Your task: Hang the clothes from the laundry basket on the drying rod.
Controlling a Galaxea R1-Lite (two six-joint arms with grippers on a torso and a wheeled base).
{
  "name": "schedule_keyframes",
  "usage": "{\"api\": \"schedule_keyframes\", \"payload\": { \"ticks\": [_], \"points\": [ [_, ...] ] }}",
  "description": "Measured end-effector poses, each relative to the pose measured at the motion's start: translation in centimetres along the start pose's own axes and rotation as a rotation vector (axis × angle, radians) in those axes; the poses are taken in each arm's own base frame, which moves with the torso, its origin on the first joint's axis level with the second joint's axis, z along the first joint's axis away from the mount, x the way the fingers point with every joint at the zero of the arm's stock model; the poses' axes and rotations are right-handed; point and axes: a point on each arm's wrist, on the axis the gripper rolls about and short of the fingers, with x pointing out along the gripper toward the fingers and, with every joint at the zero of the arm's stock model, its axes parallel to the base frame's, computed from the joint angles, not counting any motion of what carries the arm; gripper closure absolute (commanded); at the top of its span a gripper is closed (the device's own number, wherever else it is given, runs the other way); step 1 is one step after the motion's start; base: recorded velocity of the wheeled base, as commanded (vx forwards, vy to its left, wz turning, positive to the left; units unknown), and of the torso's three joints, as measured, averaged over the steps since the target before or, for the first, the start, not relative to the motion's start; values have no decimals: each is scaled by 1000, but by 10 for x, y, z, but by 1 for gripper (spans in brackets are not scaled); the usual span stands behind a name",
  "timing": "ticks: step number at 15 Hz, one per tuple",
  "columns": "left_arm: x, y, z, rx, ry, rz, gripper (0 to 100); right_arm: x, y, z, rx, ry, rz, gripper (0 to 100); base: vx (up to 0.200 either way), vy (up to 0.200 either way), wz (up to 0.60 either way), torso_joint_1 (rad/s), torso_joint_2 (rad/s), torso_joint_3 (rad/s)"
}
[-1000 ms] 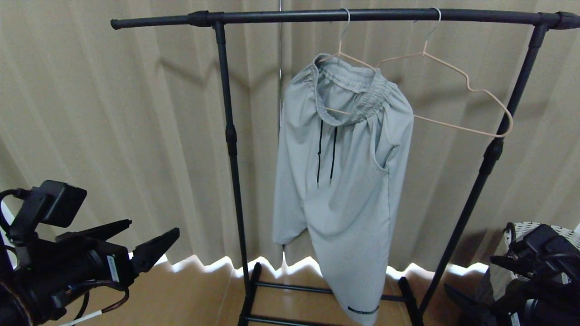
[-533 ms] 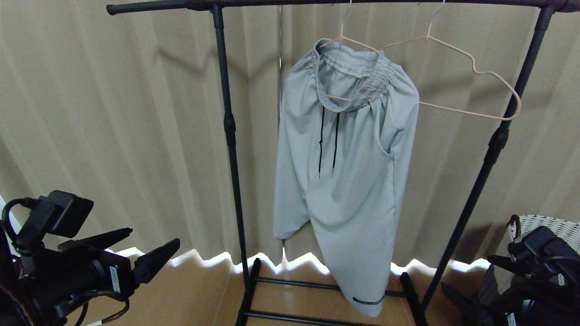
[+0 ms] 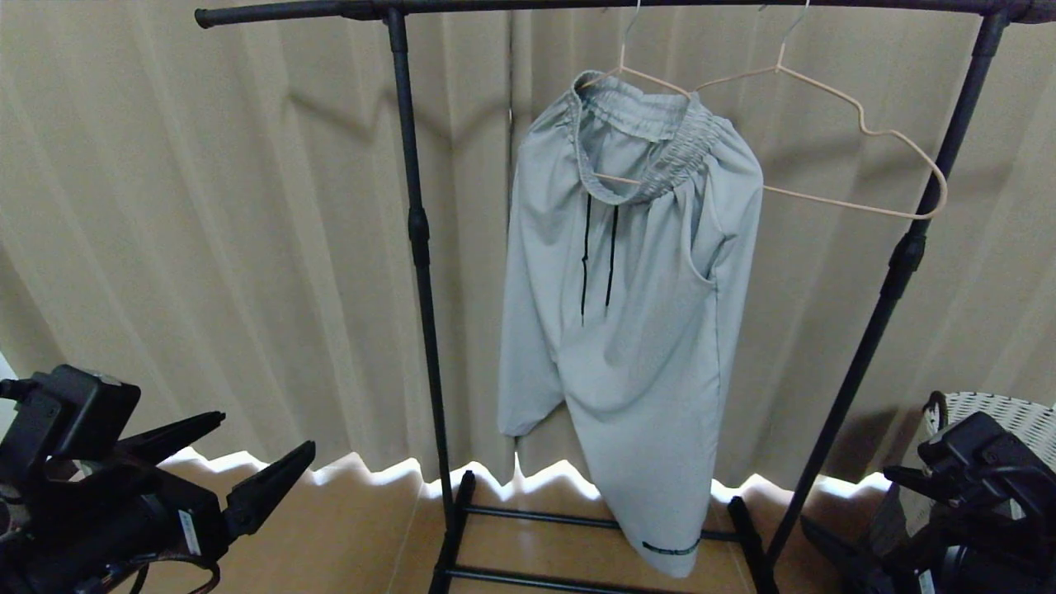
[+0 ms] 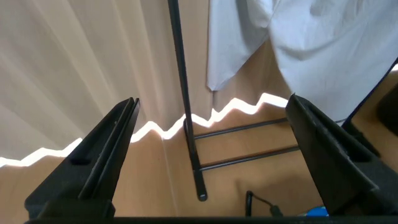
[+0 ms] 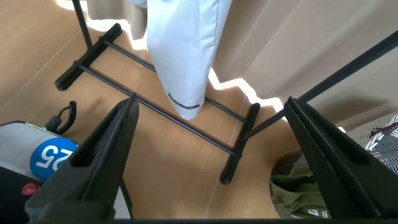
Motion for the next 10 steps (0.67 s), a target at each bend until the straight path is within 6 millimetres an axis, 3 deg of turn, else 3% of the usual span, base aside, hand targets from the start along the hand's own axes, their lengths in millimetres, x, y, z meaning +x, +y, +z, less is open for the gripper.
{"api": "schedule_keyframes", "payload": {
  "ticks": [10],
  "points": [
    [-4,-1,-4,22,5,-5,0,0,0,0,-1,1,-2,0,0,-200,0,3,5,6]
  ]
}}
